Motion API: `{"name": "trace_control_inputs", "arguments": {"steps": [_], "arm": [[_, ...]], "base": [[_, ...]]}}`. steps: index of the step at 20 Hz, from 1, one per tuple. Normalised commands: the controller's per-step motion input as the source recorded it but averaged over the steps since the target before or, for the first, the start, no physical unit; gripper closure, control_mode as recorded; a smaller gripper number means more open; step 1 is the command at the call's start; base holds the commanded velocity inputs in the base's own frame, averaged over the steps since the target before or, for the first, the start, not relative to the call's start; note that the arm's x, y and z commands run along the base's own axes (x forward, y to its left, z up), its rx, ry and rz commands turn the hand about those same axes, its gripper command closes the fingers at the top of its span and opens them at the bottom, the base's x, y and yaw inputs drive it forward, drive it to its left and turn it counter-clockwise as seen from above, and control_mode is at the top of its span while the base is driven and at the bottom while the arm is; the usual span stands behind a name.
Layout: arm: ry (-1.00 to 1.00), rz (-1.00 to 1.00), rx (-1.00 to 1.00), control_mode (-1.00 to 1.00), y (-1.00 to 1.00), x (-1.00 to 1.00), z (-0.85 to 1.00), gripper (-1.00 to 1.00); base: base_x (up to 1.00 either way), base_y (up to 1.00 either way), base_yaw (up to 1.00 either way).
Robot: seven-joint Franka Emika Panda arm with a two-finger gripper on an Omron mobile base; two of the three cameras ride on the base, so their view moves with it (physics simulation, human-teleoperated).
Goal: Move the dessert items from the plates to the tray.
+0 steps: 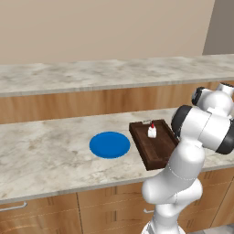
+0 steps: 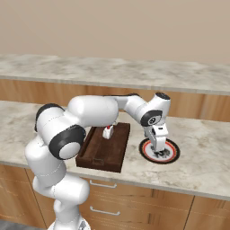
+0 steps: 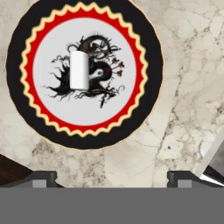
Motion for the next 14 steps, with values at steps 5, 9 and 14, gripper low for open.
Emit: {"name": "trace_control_inputs", "arguments": {"steps": [5, 9, 14], "arm": [[0.03, 0.00, 0.00, -1.00, -0.13, 0.01, -0.15, -1.00], [0.01, 0.00, 0.00, -1.00, -0.12, 0.08, -0.19, -1.00], [0.03, 0.00, 0.00, -1.00, -0.11, 0.21, -0.18, -1.00]], "base": [[0.00, 0.00, 0.00], [0.00, 0.00, 0.00], [0.00, 0.00, 0.00]]}}
